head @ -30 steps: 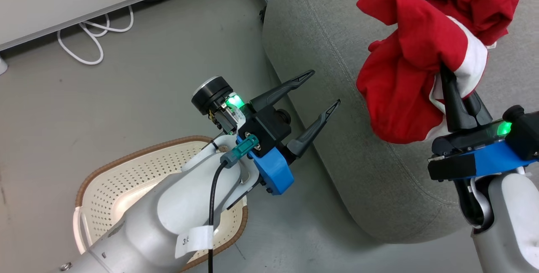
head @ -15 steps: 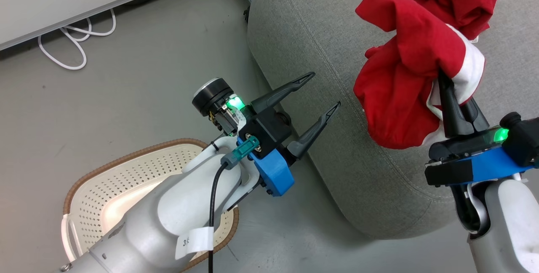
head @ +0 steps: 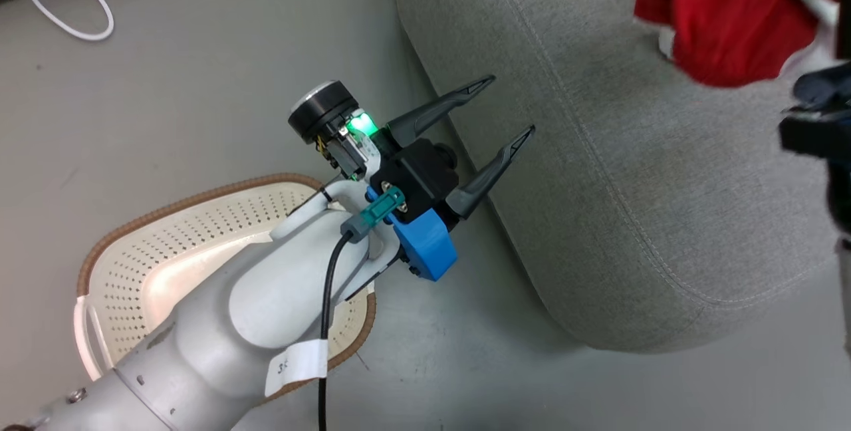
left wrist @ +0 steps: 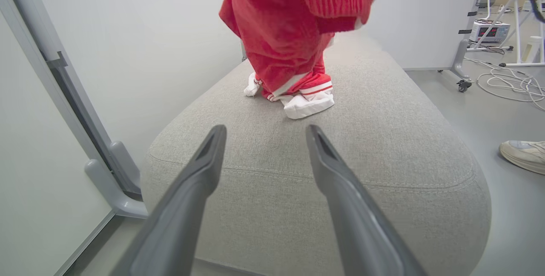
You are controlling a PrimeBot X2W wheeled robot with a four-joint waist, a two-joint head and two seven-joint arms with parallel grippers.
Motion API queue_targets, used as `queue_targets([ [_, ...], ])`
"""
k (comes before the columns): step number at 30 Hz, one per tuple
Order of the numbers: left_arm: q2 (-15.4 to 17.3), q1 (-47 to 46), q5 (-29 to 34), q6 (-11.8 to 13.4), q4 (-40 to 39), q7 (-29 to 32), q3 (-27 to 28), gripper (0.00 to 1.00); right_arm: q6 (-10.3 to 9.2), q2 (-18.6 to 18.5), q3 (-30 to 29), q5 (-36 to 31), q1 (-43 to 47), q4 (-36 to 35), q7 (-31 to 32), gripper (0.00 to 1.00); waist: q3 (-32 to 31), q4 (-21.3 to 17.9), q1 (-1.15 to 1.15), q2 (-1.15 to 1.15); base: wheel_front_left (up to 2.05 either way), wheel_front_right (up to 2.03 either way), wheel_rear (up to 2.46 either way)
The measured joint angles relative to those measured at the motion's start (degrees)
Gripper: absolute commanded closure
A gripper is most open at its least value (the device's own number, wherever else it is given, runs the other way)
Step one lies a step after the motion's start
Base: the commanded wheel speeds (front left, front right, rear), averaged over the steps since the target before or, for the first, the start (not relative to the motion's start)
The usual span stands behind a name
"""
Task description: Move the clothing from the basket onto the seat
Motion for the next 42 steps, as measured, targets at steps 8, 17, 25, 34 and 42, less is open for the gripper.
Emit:
queue_targets([
  [8, 2.88, -4.42, 1.64, 0.00, -3.34, 2.67, -0.59, 0.00, 0.00, -5.54, -12.55, -1.46, -12.52, 0.31, 0.00, 1.00, 8.49, 0.55, 0.00, 0.00, 0.00, 0.00, 0.00],
  [17, 5.34, -9.03, 2.71, 0.00, -7.24, 4.83, -2.19, 0.00, 0.00, -12.51, -21.40, -3.56, -19.59, 7.22, -0.01, 1.00, 17.17, 1.75, 0.00, 0.00, 0.00, 0.00, 0.00],
  [25, 6.22, -9.85, 2.77, 0.15, -9.26, 5.26, -2.23, 0.00, 0.00, -12.94, -24.90, -4.85, -20.49, 17.34, -0.01, 1.00, 21.22, 2.94, 0.01, 0.00, 0.00, 0.00, 0.00],
  [34, 7.11, -10.17, 2.71, 0.75, -10.20, 5.34, -2.23, 0.00, 0.00, -8.51, -25.64, -6.13, -19.12, 25.40, -0.01, 1.00, 22.85, 3.56, 0.00, 0.00, 0.00, 0.00, 0.00],
  [42, 7.84, -10.15, 2.24, 1.37, -10.25, 5.28, -2.30, 0.00, 0.00, -2.04, -27.40, -10.95, -19.70, 27.69, -0.01, 0.46, 22.22, 3.33, 0.00, 0.00, 0.00, 0.00, 0.00],
])
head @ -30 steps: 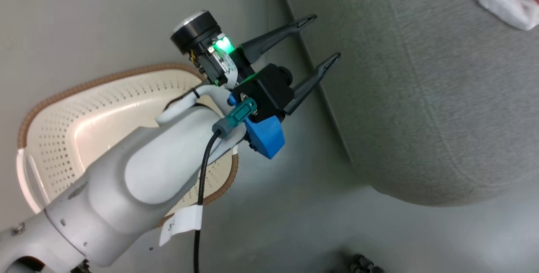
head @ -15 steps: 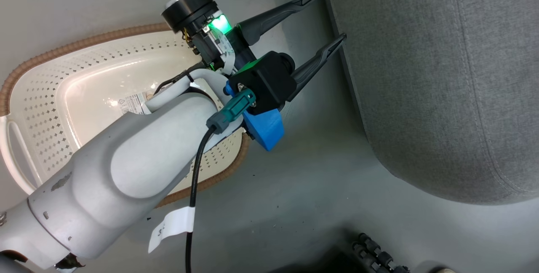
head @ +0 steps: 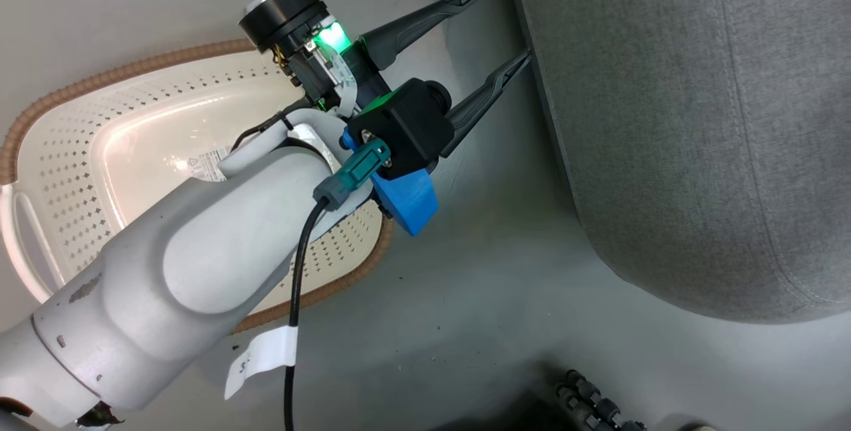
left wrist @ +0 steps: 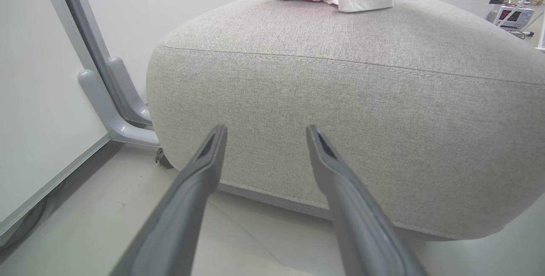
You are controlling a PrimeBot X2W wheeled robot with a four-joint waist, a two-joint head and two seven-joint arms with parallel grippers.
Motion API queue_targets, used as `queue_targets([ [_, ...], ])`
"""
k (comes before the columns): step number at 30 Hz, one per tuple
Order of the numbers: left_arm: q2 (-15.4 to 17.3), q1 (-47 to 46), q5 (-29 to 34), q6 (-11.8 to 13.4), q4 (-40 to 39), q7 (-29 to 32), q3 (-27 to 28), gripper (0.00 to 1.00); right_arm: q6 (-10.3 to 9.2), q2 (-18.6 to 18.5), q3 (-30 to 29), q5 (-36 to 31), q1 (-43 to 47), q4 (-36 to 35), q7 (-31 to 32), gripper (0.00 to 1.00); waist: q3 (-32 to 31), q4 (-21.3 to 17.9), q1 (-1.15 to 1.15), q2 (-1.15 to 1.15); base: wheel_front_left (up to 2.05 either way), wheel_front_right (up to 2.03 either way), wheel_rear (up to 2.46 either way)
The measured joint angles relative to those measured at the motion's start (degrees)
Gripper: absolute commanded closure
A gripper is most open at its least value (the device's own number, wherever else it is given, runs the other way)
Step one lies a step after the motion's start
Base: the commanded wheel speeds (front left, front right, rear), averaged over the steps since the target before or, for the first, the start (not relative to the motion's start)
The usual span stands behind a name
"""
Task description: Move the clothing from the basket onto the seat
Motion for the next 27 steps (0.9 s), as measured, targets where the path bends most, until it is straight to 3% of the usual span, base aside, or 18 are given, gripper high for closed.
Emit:
queue_targets([
  [1, -0.01, 0.07, -0.03, 0.02, 0.05, -0.03, -0.09, 0.00, 0.00, 0.32, -0.54, -0.24, -0.04, -0.22, 0.00, 0.00, -0.28, -0.06, 0.00, 0.00, 0.00, 0.00, 0.00],
  [8, -0.96, 1.12, -0.71, 0.47, 1.55, -2.03, -0.55, 0.00, 0.00, 0.14, -1.37, 0.27, 5.26, -3.13, 0.01, 0.00, -3.62, -0.28, -0.01, 0.00, 0.00, 0.00, 0.00],
  [15, -2.20, 3.99, -2.20, 1.46, 4.24, -4.69, -0.09, 0.00, 0.00, -0.48, -0.62, 3.23, 14.63, -10.76, 0.00, 0.00, -8.95, 0.08, -0.01, 0.00, 0.00, 0.00, 0.00],
  [22, -3.41, 8.76, -4.53, 3.09, 6.68, -6.22, 2.69, 0.00, 0.00, -0.52, 4.60, 5.23, 21.79, -18.56, 0.01, 0.00, -15.90, 0.74, -0.01, 0.00, 0.00, 0.00, 0.00],
  [27, -4.44, 13.13, -4.99, 4.25, 4.98, -6.37, 7.81, 0.00, 0.00, 0.10, 9.92, 5.80, 25.48, -22.28, 0.00, 0.00, -21.15, 1.68, -0.01, 0.00, 0.00, 0.00, 0.00],
])
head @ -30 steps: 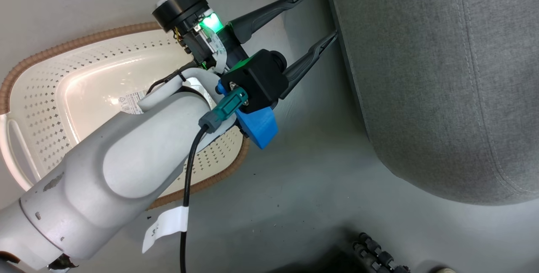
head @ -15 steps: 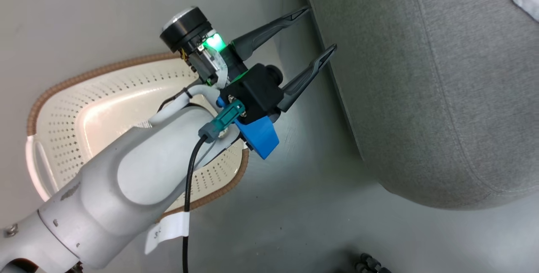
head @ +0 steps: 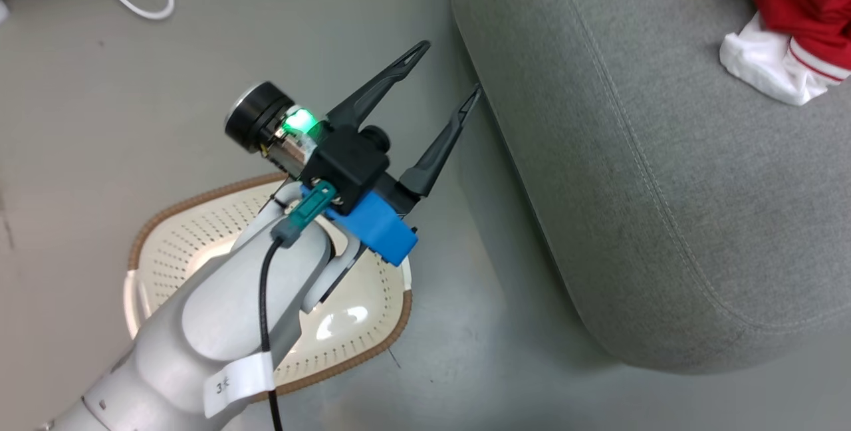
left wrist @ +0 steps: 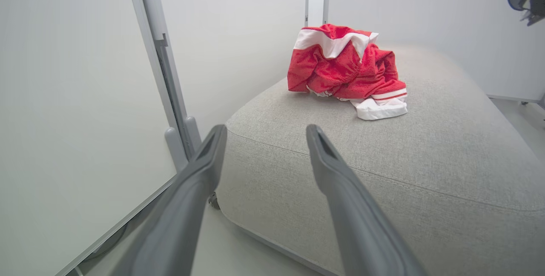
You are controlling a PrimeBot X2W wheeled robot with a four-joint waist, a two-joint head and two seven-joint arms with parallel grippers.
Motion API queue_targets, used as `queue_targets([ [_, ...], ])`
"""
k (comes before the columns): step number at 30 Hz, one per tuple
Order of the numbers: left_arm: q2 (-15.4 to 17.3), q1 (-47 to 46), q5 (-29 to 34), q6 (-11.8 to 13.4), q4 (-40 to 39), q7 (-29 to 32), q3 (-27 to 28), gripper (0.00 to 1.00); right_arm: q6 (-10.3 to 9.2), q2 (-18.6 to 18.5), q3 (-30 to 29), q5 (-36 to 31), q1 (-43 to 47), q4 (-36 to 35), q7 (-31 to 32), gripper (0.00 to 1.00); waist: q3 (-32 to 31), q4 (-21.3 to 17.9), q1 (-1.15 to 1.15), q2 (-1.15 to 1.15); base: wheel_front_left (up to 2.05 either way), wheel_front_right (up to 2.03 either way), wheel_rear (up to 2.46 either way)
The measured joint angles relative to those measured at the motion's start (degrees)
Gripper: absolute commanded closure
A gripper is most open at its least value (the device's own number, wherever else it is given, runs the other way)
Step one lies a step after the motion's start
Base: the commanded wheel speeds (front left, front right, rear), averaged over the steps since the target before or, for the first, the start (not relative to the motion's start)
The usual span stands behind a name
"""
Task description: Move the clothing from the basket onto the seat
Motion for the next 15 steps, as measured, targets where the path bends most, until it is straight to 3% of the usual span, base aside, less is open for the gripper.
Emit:
queue_targets([
  [15, -3.03, 15.48, 5.37, 1.54, -5.17, -0.07, 21.40, 0.00, 0.00, 4.71, 11.85, 0.37, 3.64, -1.78, 0.00, 0.00, -11.30, 6.14, 0.00, 0.00, 0.00, 0.00, 0.00],
])
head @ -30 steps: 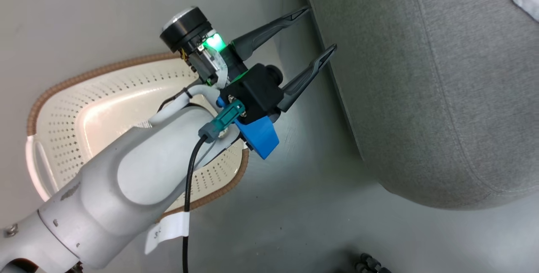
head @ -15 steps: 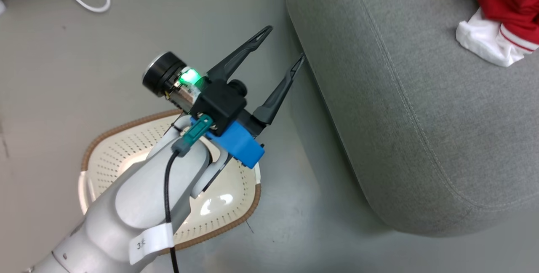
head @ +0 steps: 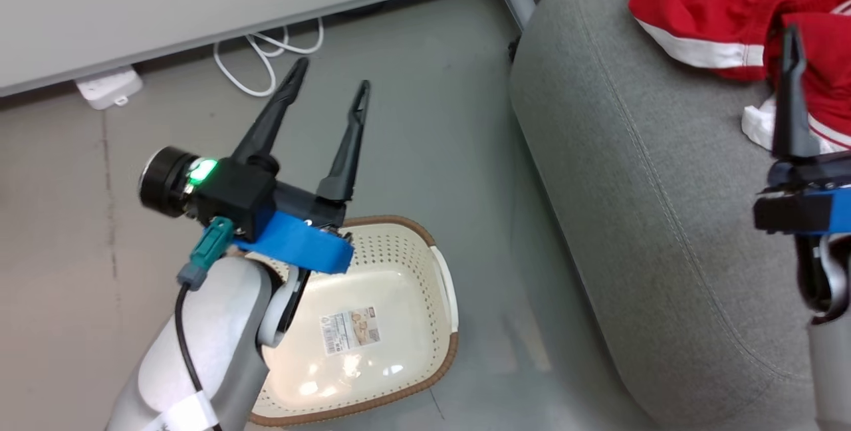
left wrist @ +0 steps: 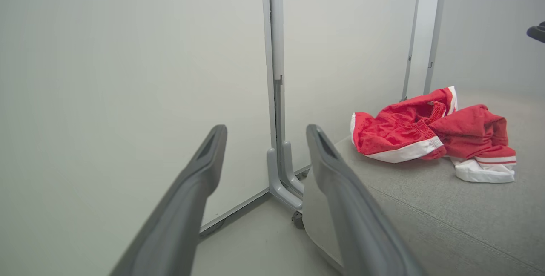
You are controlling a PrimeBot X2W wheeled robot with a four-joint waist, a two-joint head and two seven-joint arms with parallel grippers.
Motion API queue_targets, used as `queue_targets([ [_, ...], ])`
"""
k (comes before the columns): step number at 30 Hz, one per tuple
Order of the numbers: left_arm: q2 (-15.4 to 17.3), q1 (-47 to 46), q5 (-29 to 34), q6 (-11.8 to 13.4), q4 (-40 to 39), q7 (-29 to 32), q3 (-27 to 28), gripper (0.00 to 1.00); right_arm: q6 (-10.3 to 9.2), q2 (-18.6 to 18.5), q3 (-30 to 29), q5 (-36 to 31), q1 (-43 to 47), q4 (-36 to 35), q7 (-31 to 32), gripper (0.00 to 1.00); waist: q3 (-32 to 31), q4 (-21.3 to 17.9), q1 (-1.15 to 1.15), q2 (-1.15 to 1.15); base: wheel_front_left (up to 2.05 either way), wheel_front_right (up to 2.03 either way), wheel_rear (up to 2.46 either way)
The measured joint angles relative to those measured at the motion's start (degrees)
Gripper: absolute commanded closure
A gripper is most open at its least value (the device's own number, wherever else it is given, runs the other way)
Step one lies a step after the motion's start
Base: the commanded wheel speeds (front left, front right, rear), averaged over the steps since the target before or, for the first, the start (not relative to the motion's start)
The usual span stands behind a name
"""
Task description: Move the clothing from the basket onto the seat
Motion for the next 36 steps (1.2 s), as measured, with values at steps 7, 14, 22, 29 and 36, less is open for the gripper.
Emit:
queue_targets([
  [7, -2.42, 6.56, 3.22, -0.79, -1.18, 0.00, 9.17, 0.00, 0.00, 1.47, 4.37, -0.04, 2.74, 1.25, 0.00, 0.00, -3.55, 3.32, 0.00, 0.00, 0.00, 0.00, 0.00],
  [14, -4.82, 12.32, 5.89, -2.12, -1.44, 0.00, 16.81, 0.00, 0.00, 3.27, 6.73, 0.05, 6.51, 2.66, 0.01, 0.00, -6.92, 6.27, 0.00, 0.00, 0.00, 0.00, 0.00],
  [22, -7.34, 18.25, 8.25, -3.86, 0.02, 0.00, 22.49, 0.00, 0.00, 5.56, 7.40, 0.24, 11.46, 3.23, 0.00, 0.00, -10.64, 8.44, 0.00, 0.00, 0.00, 0.00, 0.00],
  [29, -8.89, 23.10, 9.47, -5.59, 0.37, 0.00, 25.08, 0.00, 0.00, 7.24, 7.28, 0.30, 16.18, 3.47, 0.01, 0.00, -13.48, 9.68, 0.00, 0.00, 0.00, 0.00, 0.00],
  [36, -9.92, 26.21, 10.36, -6.28, 0.31, 0.00, 27.03, 0.00, 0.00, 8.51, 6.67, 0.46, 19.95, 3.69, 0.00, 0.00, -15.43, 10.25, 0.00, 0.00, 0.00, 0.00, 0.00],
])
